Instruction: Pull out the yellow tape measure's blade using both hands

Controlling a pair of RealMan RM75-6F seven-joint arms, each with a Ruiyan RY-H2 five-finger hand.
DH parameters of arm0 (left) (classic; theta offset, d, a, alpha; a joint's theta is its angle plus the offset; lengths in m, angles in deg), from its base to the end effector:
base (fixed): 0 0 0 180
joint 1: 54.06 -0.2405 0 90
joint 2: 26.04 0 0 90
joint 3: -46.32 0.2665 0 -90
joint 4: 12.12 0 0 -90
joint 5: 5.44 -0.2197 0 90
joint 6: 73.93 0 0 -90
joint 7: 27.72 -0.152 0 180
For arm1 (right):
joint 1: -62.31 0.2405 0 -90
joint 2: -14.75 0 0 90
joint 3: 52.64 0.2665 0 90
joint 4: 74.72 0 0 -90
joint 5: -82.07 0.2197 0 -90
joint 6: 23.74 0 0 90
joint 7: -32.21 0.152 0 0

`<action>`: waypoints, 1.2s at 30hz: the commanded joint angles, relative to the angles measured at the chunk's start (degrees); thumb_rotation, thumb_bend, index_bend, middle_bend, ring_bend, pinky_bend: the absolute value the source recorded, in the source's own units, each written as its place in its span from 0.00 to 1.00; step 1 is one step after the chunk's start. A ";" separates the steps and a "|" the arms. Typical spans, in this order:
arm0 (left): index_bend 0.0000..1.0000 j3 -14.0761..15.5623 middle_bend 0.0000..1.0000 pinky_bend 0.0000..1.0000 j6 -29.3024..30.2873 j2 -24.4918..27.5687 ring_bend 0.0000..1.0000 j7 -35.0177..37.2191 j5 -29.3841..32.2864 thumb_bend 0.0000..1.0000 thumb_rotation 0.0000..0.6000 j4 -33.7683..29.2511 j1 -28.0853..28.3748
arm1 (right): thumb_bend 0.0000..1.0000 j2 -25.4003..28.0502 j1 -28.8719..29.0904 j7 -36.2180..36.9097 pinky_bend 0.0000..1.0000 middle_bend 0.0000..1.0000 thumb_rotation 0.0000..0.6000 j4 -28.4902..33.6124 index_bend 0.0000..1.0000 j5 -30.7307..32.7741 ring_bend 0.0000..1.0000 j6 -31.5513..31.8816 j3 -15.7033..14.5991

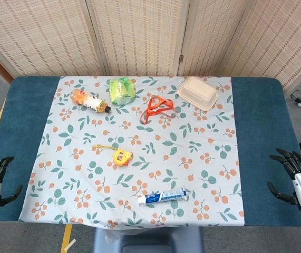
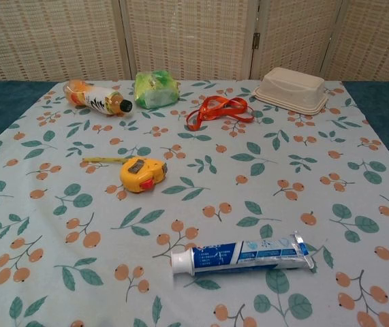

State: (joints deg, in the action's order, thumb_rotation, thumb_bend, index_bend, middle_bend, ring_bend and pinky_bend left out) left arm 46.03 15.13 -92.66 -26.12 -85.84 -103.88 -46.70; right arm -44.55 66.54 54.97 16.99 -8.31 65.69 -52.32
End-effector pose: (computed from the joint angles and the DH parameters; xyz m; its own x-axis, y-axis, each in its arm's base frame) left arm -0.3275 0.1945 0.1497 0.3382 -0.0372 0.9404 0.9406 0.0468 -0.3364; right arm -0.3228 -0.1775 0.1833 0.1088 0.0014 0.9941 -0.9910 -0.0779 0.1086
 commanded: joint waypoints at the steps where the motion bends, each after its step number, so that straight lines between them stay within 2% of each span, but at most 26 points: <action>1: 0.17 -0.25 0.17 0.00 -0.26 0.00 0.18 -0.18 -0.03 0.36 1.00 -0.15 -0.20 | 0.38 -0.08 -0.22 0.39 0.00 0.12 1.00 -0.08 0.22 -0.18 0.10 0.62 0.39; 17: 0.17 -1.48 0.17 0.00 -0.47 0.38 0.18 -0.66 -2.09 0.36 1.00 -1.36 -1.06 | 0.38 -0.37 -0.72 1.36 0.00 0.12 1.00 -0.90 0.22 -0.63 0.11 1.34 1.37; 23: 0.18 -2.90 0.17 0.00 -1.97 0.34 0.17 -1.54 -5.72 0.36 1.00 -1.90 1.79 | 0.38 0.05 -0.95 1.56 0.00 0.12 1.00 -0.81 0.22 -0.37 0.11 1.64 1.85; 28: 0.19 -4.94 0.17 0.00 -6.70 -1.14 0.17 -1.89 -9.99 0.36 1.00 -1.37 7.82 | 0.38 0.63 -0.80 1.30 0.00 0.12 1.00 -0.13 0.22 -0.20 0.11 1.38 2.27; 32: 0.20 -6.44 0.17 0.00 -13.12 -3.15 0.16 -2.67 -11.32 0.36 1.00 -0.55 13.65 | 0.38 0.98 -0.67 1.20 0.00 0.12 1.00 0.28 0.22 -0.06 0.12 0.97 2.45; 36: 0.16 -7.01 0.16 0.00 -21.82 -4.80 0.12 -5.25 -11.11 0.36 1.00 0.20 19.67 | 0.38 1.32 -0.68 0.94 0.00 0.12 1.00 0.62 0.22 -0.10 0.12 0.69 2.43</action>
State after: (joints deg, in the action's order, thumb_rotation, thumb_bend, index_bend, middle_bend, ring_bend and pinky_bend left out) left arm 39.95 -1.12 -95.83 -29.44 -96.61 -104.39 -31.43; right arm -43.23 65.86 55.92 17.61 -8.40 66.39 -49.89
